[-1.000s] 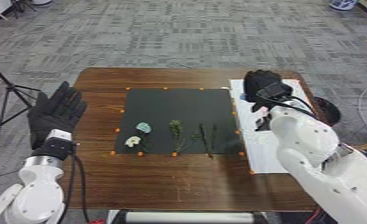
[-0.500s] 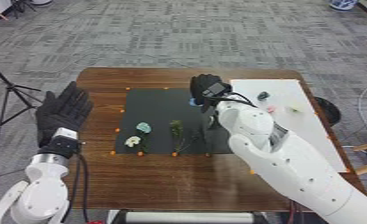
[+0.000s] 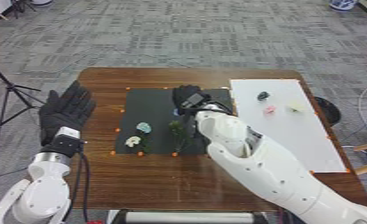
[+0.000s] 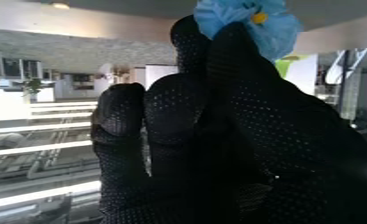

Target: Arrange flowers

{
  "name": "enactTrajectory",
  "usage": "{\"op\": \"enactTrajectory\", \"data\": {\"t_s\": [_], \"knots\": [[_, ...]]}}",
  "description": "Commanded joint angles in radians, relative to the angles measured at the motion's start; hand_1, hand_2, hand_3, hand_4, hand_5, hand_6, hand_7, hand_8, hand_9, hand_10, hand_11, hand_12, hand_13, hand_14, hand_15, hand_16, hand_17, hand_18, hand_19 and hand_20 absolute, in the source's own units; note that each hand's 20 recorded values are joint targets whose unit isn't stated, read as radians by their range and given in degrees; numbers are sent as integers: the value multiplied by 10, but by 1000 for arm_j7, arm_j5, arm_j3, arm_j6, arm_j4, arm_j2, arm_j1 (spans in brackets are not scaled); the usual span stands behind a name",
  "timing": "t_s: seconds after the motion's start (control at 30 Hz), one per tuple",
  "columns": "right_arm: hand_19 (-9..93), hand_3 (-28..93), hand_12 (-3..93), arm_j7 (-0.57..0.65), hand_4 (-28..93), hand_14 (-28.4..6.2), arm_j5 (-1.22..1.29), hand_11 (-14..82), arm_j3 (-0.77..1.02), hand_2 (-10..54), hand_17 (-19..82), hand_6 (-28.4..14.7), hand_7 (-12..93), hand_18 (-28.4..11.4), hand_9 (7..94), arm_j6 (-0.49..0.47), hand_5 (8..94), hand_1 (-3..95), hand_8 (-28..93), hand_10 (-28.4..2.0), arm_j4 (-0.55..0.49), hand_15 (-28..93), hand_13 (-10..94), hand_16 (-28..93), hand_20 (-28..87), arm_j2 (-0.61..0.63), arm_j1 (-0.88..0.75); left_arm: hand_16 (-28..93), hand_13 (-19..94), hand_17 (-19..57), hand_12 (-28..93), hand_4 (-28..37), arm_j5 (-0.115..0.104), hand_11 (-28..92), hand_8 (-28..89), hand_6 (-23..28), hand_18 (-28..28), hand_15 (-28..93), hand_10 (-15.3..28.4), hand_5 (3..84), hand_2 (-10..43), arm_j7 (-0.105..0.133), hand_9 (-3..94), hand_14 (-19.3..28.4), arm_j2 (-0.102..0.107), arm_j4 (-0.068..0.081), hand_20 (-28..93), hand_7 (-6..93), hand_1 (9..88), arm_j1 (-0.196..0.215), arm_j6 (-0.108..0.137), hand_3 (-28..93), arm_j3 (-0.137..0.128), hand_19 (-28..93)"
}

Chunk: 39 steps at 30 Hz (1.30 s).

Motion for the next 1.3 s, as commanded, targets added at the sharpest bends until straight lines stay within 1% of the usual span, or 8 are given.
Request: {"op": "enactTrajectory", "data": {"t_s": [0.03,0.37,0.43,0.63,0.8,1.03,1.1,1.3], "knots": [[867,744,511,11,-283,-74,-75,197,-32,-95,402,1,389,-233,803,120,712,611,25,-83,69,669,693,472,434,-15,-3,-47,206,-51,81,-283,7,164,-88,65,102,175,124,394,191,-11,297,99,-4,6,108,105,233,-6,-14,683,6,223],[862,735,486,7,-283,-82,-71,179,-22,-95,395,-6,371,-236,788,64,700,586,9,-86,53,669,681,472,434,-24,-25,-47,206,-54,82,-283,6,164,-89,65,103,176,124,395,192,-12,298,100,-8,4,108,108,234,-2,-10,681,0,227],[862,735,478,14,-283,-84,-48,177,-17,-95,393,-7,363,-237,785,54,697,580,4,-87,37,672,678,468,435,-21,-32,-46,207,-54,83,-283,7,165,-89,65,103,177,124,394,191,-16,298,100,-9,7,107,108,233,-7,-11,682,0,228],[858,732,438,26,-282,-90,-43,143,-7,-95,389,-13,314,-240,782,37,697,559,-9,-93,3,676,676,448,433,-22,-47,-46,207,-53,84,-283,-5,167,-88,66,103,181,125,394,191,-14,298,101,-11,7,107,107,234,-3,-11,680,-5,228],[856,732,419,37,-281,-95,-49,121,-14,-95,385,-17,277,-240,771,60,693,546,-9,-98,3,680,670,432,431,-16,-48,-44,204,-53,85,-283,-16,168,-88,67,103,186,126,395,191,-11,298,104,-11,5,107,107,233,-1,-12,682,-8,228],[856,779,323,61,-281,-97,-60,173,-23,-95,380,-19,243,-243,714,77,683,508,-10,-117,-2,681,658,431,423,-6,-42,-43,201,-55,85,-283,-23,167,-88,67,104,188,126,395,189,-1,296,107,-9,-2,107,109,231,9,-3,684,-16,230],[858,782,244,63,-282,-97,-53,215,-19,-95,379,-18,243,-242,679,62,682,506,-10,-135,-7,680,652,429,417,-6,-42,-42,200,-55,86,-283,-22,167,-88,66,105,189,126,394,189,-1,296,108,-9,-3,107,110,232,13,-5,684,-20,230],[857,787,196,72,-282,-95,-46,205,-17,-95,376,-20,243,-243,641,64,681,503,-10,-146,-20,679,647,416,414,-3,-49,-41,200,-54,86,-283,-23,166,-89,67,105,190,126,394,187,-3,295,110,-9,-4,106,110,234,19,-8,683,-23,228]]}}
